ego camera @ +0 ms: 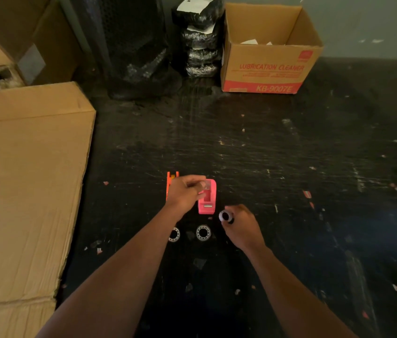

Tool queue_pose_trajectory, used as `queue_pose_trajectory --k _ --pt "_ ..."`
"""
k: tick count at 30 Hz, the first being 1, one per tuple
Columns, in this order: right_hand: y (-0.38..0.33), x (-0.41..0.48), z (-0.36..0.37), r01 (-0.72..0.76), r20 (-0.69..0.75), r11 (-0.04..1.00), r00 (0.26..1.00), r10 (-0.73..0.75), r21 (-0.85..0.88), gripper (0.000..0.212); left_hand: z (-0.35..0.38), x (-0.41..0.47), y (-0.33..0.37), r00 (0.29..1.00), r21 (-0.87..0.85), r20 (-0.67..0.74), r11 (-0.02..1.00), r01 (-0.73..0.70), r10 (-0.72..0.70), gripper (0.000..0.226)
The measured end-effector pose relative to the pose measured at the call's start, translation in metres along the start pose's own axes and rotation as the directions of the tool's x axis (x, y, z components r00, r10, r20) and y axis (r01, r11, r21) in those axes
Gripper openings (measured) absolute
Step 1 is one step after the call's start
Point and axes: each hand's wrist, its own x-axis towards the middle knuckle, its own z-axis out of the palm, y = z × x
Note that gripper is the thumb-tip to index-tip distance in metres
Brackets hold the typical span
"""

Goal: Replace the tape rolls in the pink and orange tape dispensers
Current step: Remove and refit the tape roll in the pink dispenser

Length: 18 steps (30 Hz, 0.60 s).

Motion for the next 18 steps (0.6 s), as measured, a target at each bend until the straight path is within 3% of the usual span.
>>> queue_pose_trajectory --k 5,11,16,18 --pt "0.006 -0.006 0.009 0.013 0.056 0.996 0.998 -0.009 -0.083 0.051 -0.001 0.001 -0.003 1.000 0.016 -0.008 1.000 0.011 -0.011 0.032" --pt "-0.008 -0.020 0.017 0.251 0.055 0.947 0.968 -0.245 -0.198 0.048 -0.001 0.002 -0.004 1.000 0.007 -0.020 1.000 0.018 -0.018 0.032" --pt "-0.016 -0.025 0.033 0.169 0.167 0.968 0.976 -0.139 -0.184 0.072 0.000 0.001 -0.007 0.999 0.005 -0.030 1.000 0.017 -0.017 0.029" --pt "-0.016 -0.024 0.035 0.151 0.174 0.973 0.977 -0.120 -0.177 0.072 0.000 0.001 -0.009 0.999 0.003 -0.034 1.000 0.020 -0.020 0.028"
